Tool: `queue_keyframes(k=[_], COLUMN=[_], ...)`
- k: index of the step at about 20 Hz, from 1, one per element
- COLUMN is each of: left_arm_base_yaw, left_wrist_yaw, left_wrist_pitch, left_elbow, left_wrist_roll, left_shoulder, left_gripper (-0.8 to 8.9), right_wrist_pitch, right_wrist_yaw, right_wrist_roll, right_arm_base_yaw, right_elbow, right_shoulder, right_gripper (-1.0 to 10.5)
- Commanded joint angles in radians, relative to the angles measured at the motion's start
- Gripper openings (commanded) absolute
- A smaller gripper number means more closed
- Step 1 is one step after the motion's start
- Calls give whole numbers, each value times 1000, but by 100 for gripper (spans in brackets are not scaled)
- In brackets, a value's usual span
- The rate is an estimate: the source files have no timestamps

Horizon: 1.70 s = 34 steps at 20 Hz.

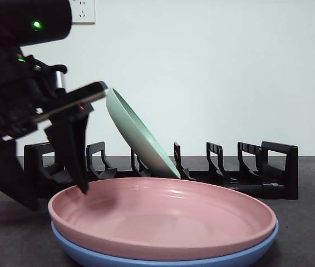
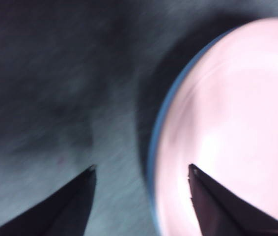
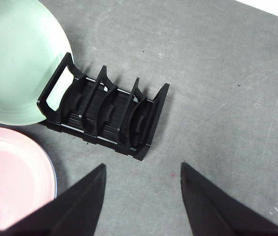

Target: Place the plate

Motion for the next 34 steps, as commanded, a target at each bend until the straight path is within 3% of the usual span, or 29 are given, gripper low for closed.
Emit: queue_keyframes(k=[1,5,7,9,11,15,19,27,34], left_arm_base_yaw=[34,158,238,325,428,547,550,550,550], left_wrist_yaw=[-5,-11,-65,-143,-161,-161,-161,-161,-161], left_wrist_pitch=[-42,-197,-286,-355,-403,-454,-456,-453,-449], left_elbow=[51,132,186,239,285,323,323,323,323], left_wrist_roll=[69,209,312,420,491,497,481,476,473], left_shoulder=[-76,-256,-343,-402,-432,-438,-438,-438,-438], left_gripper=[317,313,313,313,313,313,313,313,313], right_wrist_pitch=[9,12,31,78,147,265,185,104,138], right_wrist_yaw=[-33,-77,-121,-173,-260,-408,-537,-569,-570], right_wrist_roll=[-5,-6,-14,-34,-38,-31,-3,27,49], right_arm_base_yaw=[5,5,5,5,5,5,6,47,57], right_elbow=[19,19,19,19,19,51,266,650,696], right_shoulder=[9,19,38,65,105,243,488,842,975], right_gripper=[242,242,242,242,242,242,242,242,241])
